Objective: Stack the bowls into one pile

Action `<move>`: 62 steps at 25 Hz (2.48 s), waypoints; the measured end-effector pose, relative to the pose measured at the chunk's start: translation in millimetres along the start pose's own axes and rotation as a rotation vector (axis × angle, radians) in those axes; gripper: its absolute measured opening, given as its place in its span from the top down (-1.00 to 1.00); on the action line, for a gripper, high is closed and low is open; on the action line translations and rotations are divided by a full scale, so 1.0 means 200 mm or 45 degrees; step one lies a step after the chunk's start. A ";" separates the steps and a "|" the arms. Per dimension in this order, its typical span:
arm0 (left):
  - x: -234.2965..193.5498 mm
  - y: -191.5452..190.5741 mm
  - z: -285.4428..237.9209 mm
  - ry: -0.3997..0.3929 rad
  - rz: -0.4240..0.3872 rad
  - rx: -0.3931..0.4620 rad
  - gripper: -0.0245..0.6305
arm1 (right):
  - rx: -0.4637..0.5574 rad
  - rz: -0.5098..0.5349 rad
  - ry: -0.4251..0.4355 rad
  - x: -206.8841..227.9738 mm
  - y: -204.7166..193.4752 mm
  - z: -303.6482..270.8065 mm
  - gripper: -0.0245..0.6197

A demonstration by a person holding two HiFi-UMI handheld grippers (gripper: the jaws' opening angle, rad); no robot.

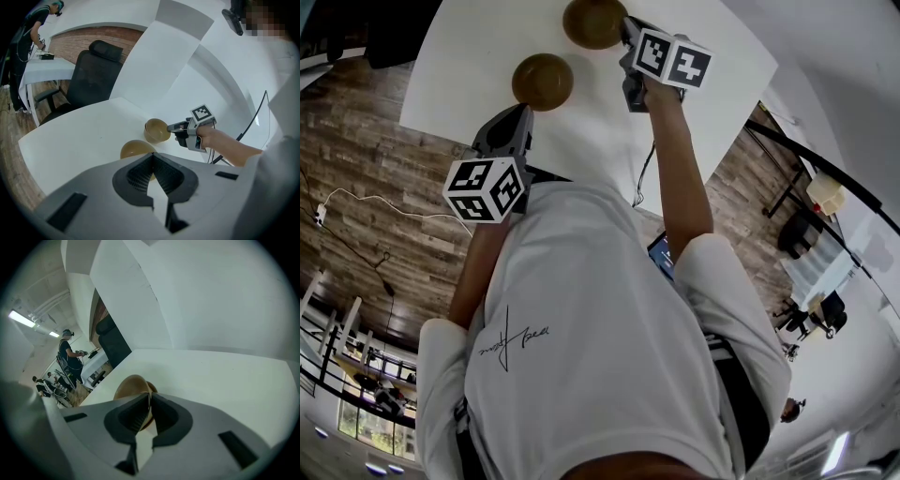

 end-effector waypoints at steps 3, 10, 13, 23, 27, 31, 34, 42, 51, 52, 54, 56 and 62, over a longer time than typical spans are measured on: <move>-0.01 0.00 -0.01 0.003 0.004 -0.003 0.90 | -0.006 0.014 0.001 0.01 -0.01 -0.01 0.86; -0.02 -0.01 -0.01 0.004 0.014 -0.013 0.90 | -0.023 0.073 0.001 0.01 -0.02 -0.02 0.85; -0.03 -0.01 -0.01 0.005 0.014 -0.013 0.90 | -0.016 0.087 -0.005 0.00 -0.02 -0.02 0.75; 0.00 -0.01 -0.01 -0.004 0.010 -0.007 0.90 | -0.001 0.097 -0.008 0.01 -0.03 0.01 0.65; 0.00 0.00 0.00 -0.003 0.013 -0.001 0.90 | 0.009 0.090 -0.022 0.02 -0.03 0.04 0.65; 0.01 0.00 0.01 -0.004 0.017 0.011 0.90 | 0.019 0.085 -0.024 0.03 -0.04 0.08 0.66; 0.02 0.01 0.02 -0.008 0.011 0.022 0.90 | 0.025 0.081 -0.025 0.03 -0.05 0.11 0.68; 0.05 0.01 0.04 -0.014 -0.028 0.042 0.90 | 0.017 0.069 -0.013 0.00 -0.12 0.19 0.72; 0.05 -0.02 0.06 0.001 -0.019 0.060 0.90 | -0.005 0.069 0.024 -0.05 -0.23 0.30 0.79; 0.04 -0.02 0.06 0.009 -0.009 0.061 0.90 | -0.009 0.072 0.034 -0.06 -0.24 0.31 0.80; 0.02 -0.04 0.06 0.028 0.040 0.062 0.90 | -0.019 0.077 0.047 -0.07 -0.27 0.33 0.82; 0.00 -0.06 0.05 0.050 0.107 0.064 0.90 | -0.031 0.081 0.058 -0.08 -0.29 0.34 0.85; -0.08 -0.10 0.04 0.119 0.225 0.072 0.90 | -0.072 0.098 0.113 -0.14 -0.37 0.39 0.89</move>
Point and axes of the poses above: the fingertips, and each gripper's own axes: z backward along the fingers, x to its right, y out of its top, the point moved 1 cm from there along z, backward along the fingers, and after that the axes turned 14 degrees about x, right-handed, at the moved point
